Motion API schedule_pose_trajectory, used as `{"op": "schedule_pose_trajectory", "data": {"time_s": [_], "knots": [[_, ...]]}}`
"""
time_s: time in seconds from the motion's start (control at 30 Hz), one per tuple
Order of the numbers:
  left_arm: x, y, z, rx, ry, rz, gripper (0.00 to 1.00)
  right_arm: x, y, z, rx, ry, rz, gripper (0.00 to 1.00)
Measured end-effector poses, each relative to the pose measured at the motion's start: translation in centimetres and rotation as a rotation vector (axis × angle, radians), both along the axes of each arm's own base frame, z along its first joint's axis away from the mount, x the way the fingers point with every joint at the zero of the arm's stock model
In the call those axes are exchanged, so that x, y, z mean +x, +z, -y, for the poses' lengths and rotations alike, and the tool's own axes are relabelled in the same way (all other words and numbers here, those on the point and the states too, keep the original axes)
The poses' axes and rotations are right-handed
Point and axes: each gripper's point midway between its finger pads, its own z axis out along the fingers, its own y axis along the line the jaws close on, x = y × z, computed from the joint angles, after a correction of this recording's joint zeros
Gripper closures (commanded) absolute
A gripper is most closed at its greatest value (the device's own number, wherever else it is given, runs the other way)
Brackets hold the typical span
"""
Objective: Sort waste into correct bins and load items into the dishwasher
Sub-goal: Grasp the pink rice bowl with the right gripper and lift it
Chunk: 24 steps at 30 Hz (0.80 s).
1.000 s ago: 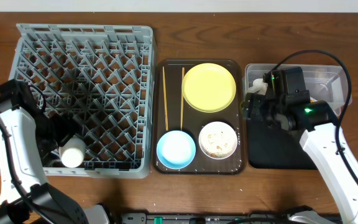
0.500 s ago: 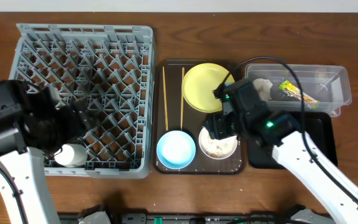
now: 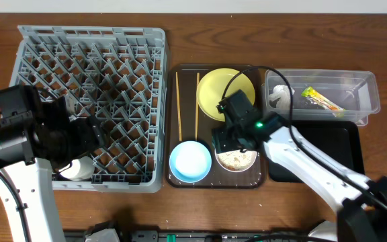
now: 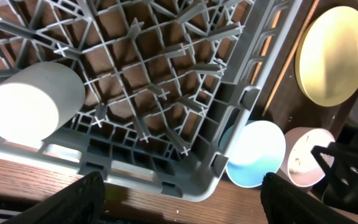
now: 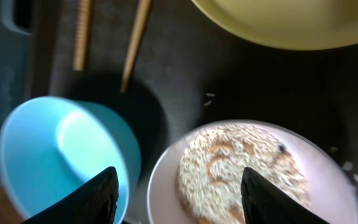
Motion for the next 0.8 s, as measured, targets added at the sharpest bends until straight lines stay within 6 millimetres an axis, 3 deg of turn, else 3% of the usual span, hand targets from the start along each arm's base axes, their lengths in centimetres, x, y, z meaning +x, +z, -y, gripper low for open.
{"op": "schedule_pose_trajectory", "data": {"time_s": [0.17,0.23,0.37,0.4,0.67,0.8], "knots": [[0.0,0.0,0.0,0.001,0.0,-0.001,0.19,-0.2,-3.2,-0.7,-0.046,-0.024,-0.053,0.53],[0.0,0.0,0.0,0.001,0.0,-0.001,0.19,-0.3,-4.1,-0.4,-0.08,-0.054,-0.065,0.63],[0.0,0.0,-0.1,0.003,0.001,-0.002,0.19,-0.6,-5.1,0.8,-0.147,-0.137,-0.088,0.96],[-0.1,0.0,-0.1,0.003,0.001,-0.003,0.19,-0.7,-5.1,0.9,-0.152,-0.156,-0.094,0.99],[-0.1,0.0,0.0,0.003,0.001,-0.005,0.19,0.4,-3.6,1.5,-0.158,-0.22,-0.025,0.99],[-0.1,0.0,0.0,0.003,0.001,-0.005,0.19,0.6,-1.4,1.2,-0.103,-0.232,0.011,0.99]]}}
